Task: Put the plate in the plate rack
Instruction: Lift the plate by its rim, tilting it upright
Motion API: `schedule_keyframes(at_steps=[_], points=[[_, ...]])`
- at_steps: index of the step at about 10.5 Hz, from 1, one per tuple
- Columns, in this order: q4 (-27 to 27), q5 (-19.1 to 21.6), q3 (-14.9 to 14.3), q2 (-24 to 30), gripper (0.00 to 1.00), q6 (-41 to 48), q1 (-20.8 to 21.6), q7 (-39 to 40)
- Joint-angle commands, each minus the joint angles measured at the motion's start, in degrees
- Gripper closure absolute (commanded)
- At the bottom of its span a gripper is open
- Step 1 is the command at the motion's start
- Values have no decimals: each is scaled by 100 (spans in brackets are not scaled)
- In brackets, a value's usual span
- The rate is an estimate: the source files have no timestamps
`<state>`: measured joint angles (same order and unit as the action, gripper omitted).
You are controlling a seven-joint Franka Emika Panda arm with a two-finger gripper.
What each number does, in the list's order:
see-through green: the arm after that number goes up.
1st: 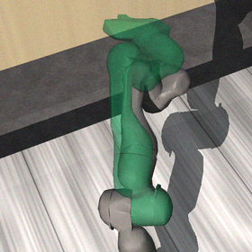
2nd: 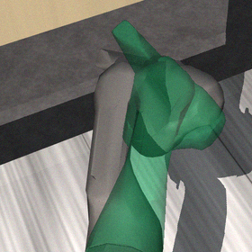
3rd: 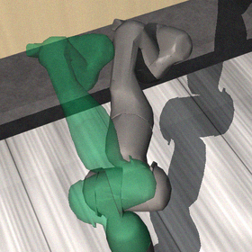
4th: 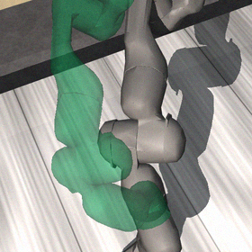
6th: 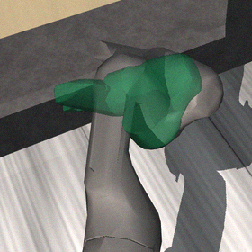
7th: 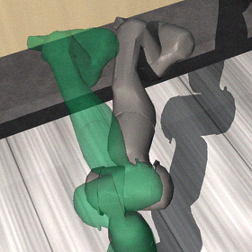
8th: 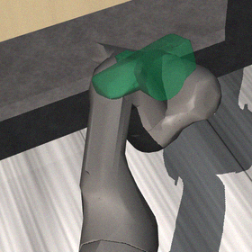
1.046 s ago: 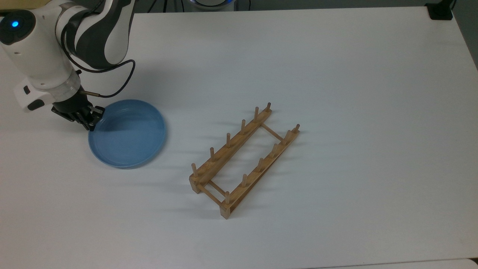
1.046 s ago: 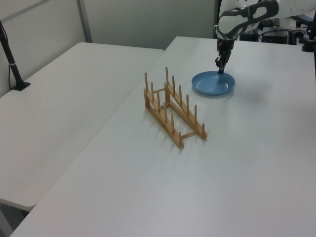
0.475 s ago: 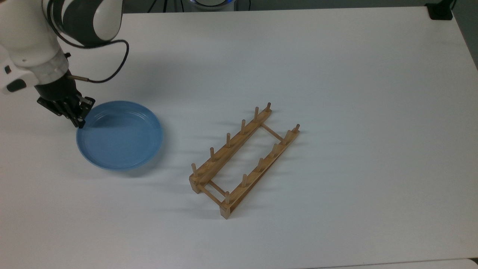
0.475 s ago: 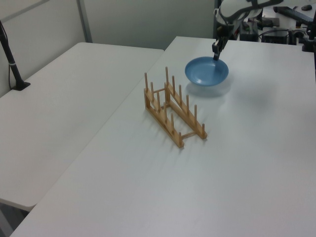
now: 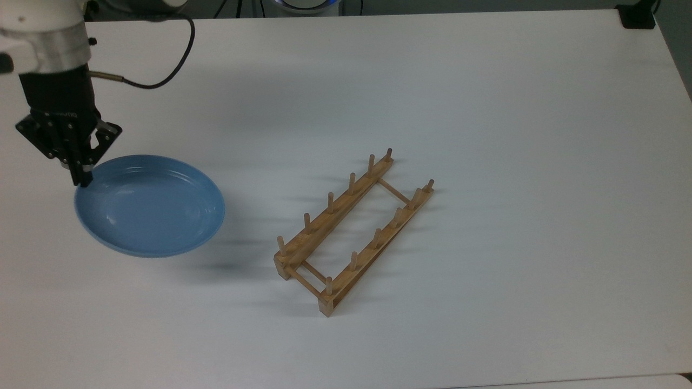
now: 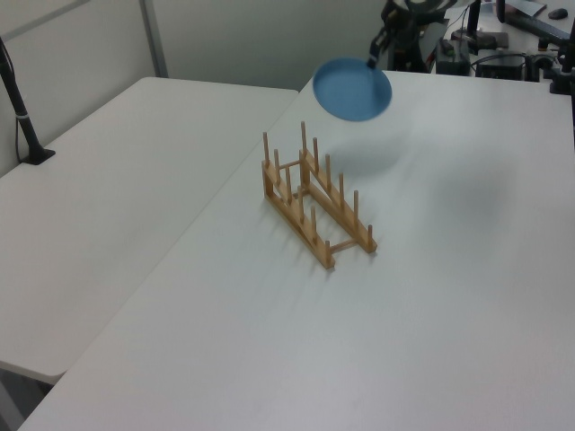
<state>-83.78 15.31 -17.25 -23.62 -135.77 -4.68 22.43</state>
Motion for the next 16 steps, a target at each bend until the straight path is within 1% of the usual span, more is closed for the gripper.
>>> schedule_keyframes(at_steps=[1, 2, 4, 5, 6, 7, 8, 9, 10, 11, 12, 13, 14, 15, 16], points=[[-253, 350, -515, 419, 100, -626, 765, 95], [-236, 359, -533, 446, 100, -757, 932, -18], [-271, 315, -569, 472, 100, -1625, 1275, -396], [-262, 315, -647, 481, 100, -1724, 1425, -414], [-262, 298, -839, 542, 100, -1743, 1626, -493], [-253, 297, -937, 595, 100, -1751, 1785, -511], [-262, 263, -964, 691, 100, -1751, 1891, -502], [-349, 132, -1034, 831, 100, -1751, 2022, -502], [-498, -87, -1130, 946, 100, -1751, 2250, -511], [-569, -168, -1140, 964, 100, -1760, 2331, -520], [-631, -203, -1088, 947, 100, -1847, 2331, -555], [-753, -456, -1053, 930, 100, -1979, 2384, -773], [-841, -876, -1035, 877, 100, -2145, 2445, -1219], [-868, -1385, -1026, 755, 100, -2295, 2498, -1693], [-868, -1782, -1026, 684, 100, -2357, 2516, -2089]])
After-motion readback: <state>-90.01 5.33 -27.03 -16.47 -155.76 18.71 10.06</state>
